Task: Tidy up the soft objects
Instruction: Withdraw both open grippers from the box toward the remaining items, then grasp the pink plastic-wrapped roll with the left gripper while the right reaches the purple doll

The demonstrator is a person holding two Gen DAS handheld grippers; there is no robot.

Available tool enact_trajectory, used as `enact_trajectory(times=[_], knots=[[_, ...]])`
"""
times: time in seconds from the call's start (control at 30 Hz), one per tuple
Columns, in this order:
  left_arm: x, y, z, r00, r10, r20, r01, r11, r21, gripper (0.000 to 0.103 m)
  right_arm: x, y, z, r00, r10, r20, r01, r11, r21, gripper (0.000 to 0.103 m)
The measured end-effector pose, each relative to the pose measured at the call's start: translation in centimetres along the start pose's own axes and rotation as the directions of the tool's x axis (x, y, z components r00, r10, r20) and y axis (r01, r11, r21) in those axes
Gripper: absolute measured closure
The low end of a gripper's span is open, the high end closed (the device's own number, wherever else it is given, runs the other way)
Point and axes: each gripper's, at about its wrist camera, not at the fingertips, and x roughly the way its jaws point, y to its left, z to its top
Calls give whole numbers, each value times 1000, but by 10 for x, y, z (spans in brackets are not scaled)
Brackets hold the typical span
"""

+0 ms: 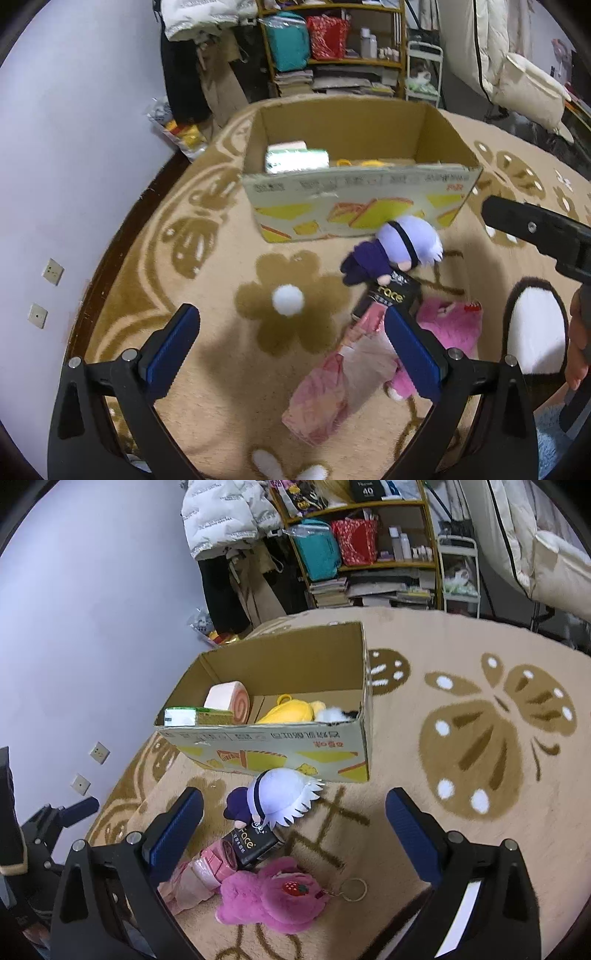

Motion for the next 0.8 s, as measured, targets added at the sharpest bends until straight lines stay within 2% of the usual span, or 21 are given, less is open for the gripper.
enact_trajectory(times=[0.3,0.6,0.8], knots=[[31,-14,-8,990,-67,-120,70,997,22,4,26,-1,-4,998,14,-64,-13,1000,24,0],[54,-35,-14,978,-74,-197,95,991,95,4,52,0,-4,993,31,-110,-30,999,13,0],[60,-40,-17,978,-57,-201,85,988,130,4,67,-1,-3,990,37,-136,-34,999,27,0]])
